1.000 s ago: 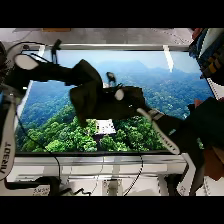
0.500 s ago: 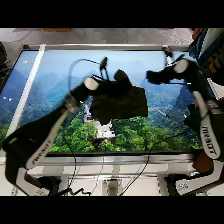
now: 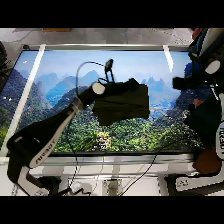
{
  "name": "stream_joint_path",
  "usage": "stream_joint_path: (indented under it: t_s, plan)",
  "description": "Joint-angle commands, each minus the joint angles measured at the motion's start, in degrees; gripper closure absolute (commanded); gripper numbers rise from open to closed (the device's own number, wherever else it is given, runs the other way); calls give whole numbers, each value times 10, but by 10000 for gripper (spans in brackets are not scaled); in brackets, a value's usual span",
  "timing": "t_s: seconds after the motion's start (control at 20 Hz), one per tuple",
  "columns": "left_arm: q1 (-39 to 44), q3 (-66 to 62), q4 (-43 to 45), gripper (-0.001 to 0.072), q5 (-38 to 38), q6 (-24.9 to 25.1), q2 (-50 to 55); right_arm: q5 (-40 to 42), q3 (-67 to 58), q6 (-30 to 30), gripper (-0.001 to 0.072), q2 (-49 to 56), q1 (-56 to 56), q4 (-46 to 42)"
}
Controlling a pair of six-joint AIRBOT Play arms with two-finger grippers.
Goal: Fold the clothes and pants, and hang the long-sleeved shirts on hangers.
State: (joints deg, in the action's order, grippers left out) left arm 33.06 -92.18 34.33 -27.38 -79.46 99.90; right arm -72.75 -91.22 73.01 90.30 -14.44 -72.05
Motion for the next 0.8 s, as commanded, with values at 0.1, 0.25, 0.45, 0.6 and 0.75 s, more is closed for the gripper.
stream_joint_path:
  t_s: [0.1, 0.25, 0.45, 0.6, 0.75]
  plan:
    - [-97, 0, 1, 14, -106, 26, -45, 49, 203, -136, 556, 0, -76, 260]
    - [-122, 0, -1, 14, -160, 26, -46, 171, 306, -135, -8, 1, -60, 396]
    - [-117, 0, -1, 14, -179, 26, -46, 204, 302, -105, -8, 57, 0, 429]
    - [-109, 0, -1, 14, -189, 26, -46, 203, 260, -105, -8, 116, 28, 510]
    - [-107, 0, -1, 14, -201, 26, -46, 198, 216, -73, -8, 158, 39, 551]
